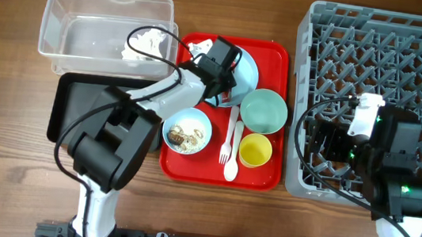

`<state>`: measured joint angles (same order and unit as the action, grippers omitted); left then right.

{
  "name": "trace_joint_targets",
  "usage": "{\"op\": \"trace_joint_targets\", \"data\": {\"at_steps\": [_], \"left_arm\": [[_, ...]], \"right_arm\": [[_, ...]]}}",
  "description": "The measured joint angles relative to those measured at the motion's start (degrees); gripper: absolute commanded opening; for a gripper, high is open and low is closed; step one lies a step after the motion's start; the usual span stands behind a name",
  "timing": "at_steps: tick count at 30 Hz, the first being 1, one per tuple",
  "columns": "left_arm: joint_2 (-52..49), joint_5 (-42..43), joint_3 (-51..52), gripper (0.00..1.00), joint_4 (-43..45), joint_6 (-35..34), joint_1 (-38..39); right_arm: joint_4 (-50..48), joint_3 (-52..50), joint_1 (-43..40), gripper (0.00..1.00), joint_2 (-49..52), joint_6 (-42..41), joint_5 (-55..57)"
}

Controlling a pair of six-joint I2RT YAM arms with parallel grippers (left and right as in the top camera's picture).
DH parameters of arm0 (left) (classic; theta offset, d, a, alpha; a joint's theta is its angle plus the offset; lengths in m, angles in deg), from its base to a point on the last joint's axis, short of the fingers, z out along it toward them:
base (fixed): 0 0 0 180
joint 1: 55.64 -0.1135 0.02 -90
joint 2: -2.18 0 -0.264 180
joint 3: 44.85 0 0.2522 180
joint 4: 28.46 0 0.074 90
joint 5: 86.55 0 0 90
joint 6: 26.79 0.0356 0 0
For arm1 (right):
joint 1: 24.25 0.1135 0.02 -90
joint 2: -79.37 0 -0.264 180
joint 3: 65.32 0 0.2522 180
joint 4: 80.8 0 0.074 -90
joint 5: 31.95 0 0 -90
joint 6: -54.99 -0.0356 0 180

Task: Sort waste into correct bins and load items into the dishwasher rack
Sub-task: 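Drop the wrapper into the clear plastic bin with the left gripper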

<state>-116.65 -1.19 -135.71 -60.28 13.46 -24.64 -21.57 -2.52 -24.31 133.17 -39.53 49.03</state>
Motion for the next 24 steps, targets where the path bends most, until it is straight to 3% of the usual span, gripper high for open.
{"op": "trace_joint_targets", "data": {"at_steps": [5, 9, 13, 14, 15, 17, 20, 24], "left_arm": [[9.8, 0.0, 0.3, 0.04, -4.9, 6.6, -3.6], [18.3, 0.0, 0.2, 0.04, -8.3, 8.4, -10.9], [19.4, -0.4, 0.2, 0.04, -9.0, 11.2, -19.3], [19.4, -0.3, 0.2, 0.09, -9.0, 11.6, -21.0], [19.4, -0.3, 0.2, 0.28, -9.3, 12.0, -24.1], [19.4, -0.5, 0.2, 0.54, -9.4, 12.6, -27.3], [19.4, -0.5, 0.2, 0.60, -9.3, 13.3, -30.3], [19.7, 0.0, 0.2, 0.62, -9.2, 20.7, -30.1]], "right_arm": [[0.0, 0.0, 0.0, 1.00, 0.0, 0.0, 0.0], [0.1, 0.0, 0.0, 1.00, 0.0, 0.0, 0.0], [0.2, 0.0, 0.0, 1.00, 0.0, 0.0, 0.0], [0.2, 0.0, 0.0, 1.00, 0.0, 0.0, 0.0], [0.2, 0.0, 0.0, 1.00, 0.0, 0.0, 0.0], [0.2, 0.0, 0.0, 1.00, 0.0, 0.0, 0.0], [0.2, 0.0, 0.0, 1.00, 0.0, 0.0, 0.0], [0.2, 0.0, 0.0, 1.00, 0.0, 0.0, 0.0]]}}
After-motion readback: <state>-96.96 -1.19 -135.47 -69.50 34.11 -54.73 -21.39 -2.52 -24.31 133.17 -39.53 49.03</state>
